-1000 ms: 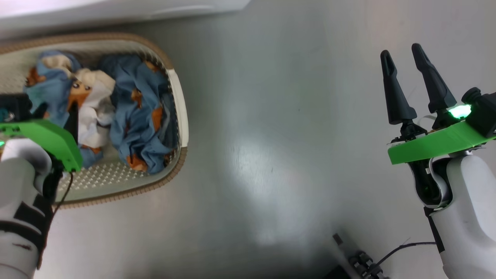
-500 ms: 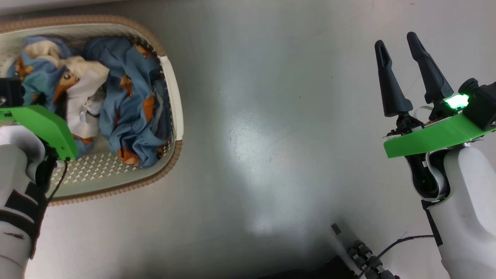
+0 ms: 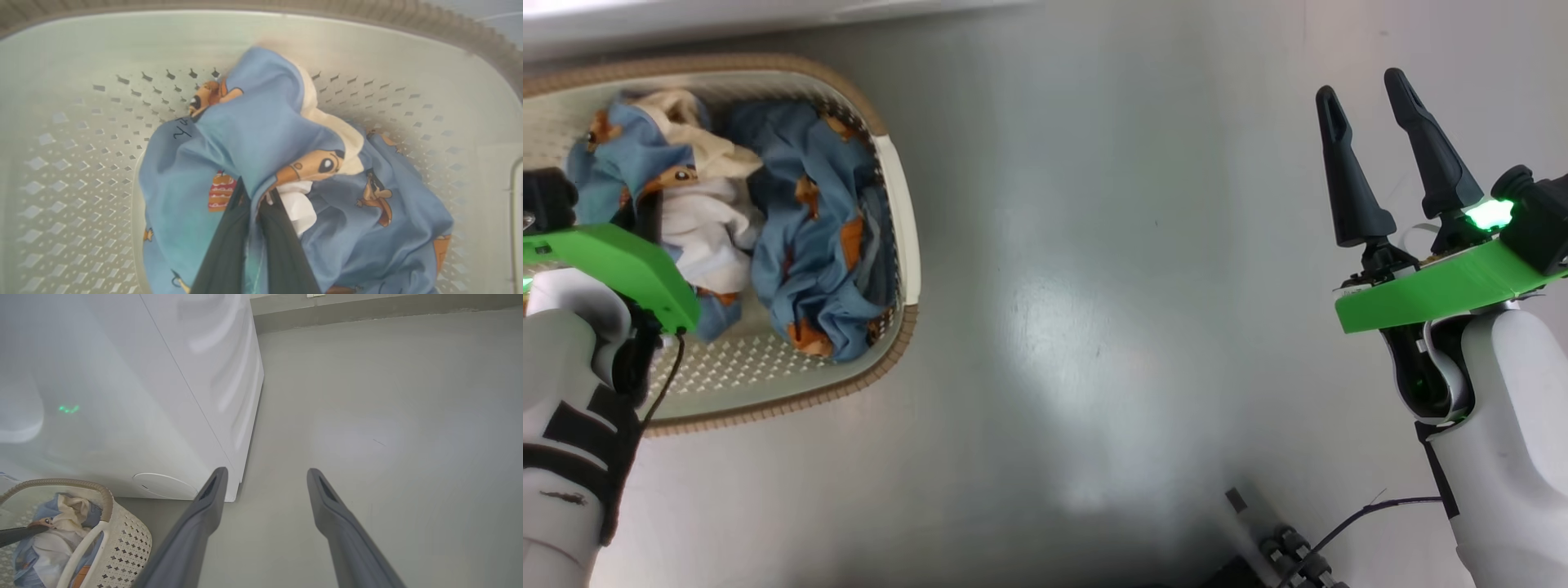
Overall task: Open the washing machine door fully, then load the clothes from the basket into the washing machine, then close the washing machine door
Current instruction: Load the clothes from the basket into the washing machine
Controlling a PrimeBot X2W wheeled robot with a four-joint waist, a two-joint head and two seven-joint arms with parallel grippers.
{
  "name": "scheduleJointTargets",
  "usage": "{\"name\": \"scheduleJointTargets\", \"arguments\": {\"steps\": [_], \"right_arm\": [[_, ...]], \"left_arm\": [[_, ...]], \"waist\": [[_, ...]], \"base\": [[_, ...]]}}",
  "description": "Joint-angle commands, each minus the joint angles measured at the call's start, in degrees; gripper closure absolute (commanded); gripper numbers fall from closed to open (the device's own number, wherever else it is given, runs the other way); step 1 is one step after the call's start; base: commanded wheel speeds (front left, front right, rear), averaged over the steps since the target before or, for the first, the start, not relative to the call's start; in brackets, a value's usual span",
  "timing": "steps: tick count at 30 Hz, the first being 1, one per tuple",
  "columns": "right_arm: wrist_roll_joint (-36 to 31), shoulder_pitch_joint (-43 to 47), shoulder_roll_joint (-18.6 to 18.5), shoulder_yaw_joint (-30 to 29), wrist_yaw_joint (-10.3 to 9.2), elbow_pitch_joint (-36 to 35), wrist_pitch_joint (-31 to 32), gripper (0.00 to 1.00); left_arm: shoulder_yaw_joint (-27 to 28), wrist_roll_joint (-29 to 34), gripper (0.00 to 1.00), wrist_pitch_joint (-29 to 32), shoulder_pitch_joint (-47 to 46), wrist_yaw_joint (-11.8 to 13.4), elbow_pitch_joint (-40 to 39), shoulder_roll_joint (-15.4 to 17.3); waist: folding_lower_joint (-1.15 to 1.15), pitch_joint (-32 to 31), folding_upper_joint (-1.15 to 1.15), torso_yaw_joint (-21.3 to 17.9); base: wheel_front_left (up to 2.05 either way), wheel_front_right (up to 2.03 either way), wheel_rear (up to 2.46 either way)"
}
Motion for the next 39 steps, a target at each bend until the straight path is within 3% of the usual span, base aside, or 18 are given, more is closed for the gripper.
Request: {"name": "scheduleJointTargets", "arguments": {"steps": [1, 11, 21, 26, 39], "right_arm": [[-0.24, 2.47, -0.28, 0.63, 0.48, -0.84, -0.28, 0.00], [0.14, 3.88, -0.96, 0.15, 0.48, 0.31, -0.28, 0.00], [0.34, 6.77, -1.39, -0.30, 0.48, 1.13, -0.28, 0.00], [0.64, 9.90, -1.83, -0.80, 0.48, 1.76, -0.28, 0.00], [1.56, 15.46, -2.82, -1.59, 0.48, 3.13, -0.28, 0.00]], "left_arm": [[0.71, -0.79, 1.00, -1.02, 2.43, -0.09, -0.57, 2.55], [1.13, -3.13, 1.00, -2.95, 6.98, -0.09, -4.91, 3.43], [11.26, 1.38, 1.00, -2.98, 14.26, -0.09, -13.95, 4.12], [18.73, 6.87, 1.00, -2.99, 20.94, -0.09, -20.91, 3.06], [29.15, 15.28, 1.00, -2.99, 32.42, -0.09, -34.05, 0.11]], "waist": [[0.00, -1.36, 0.00, 0.52], [0.00, -7.67, 0.00, 2.15], [0.00, -14.29, 0.00, 3.25], [0.00, -19.37, 0.00, 3.63], [0.00, -27.74, 0.00, 4.05]], "base": [[0.00, 0.00, 0.00], [0.00, 0.00, 0.00], [0.00, 0.00, 0.00], [0.00, 0.00, 0.00], [0.00, 0.00, 0.00]]}}
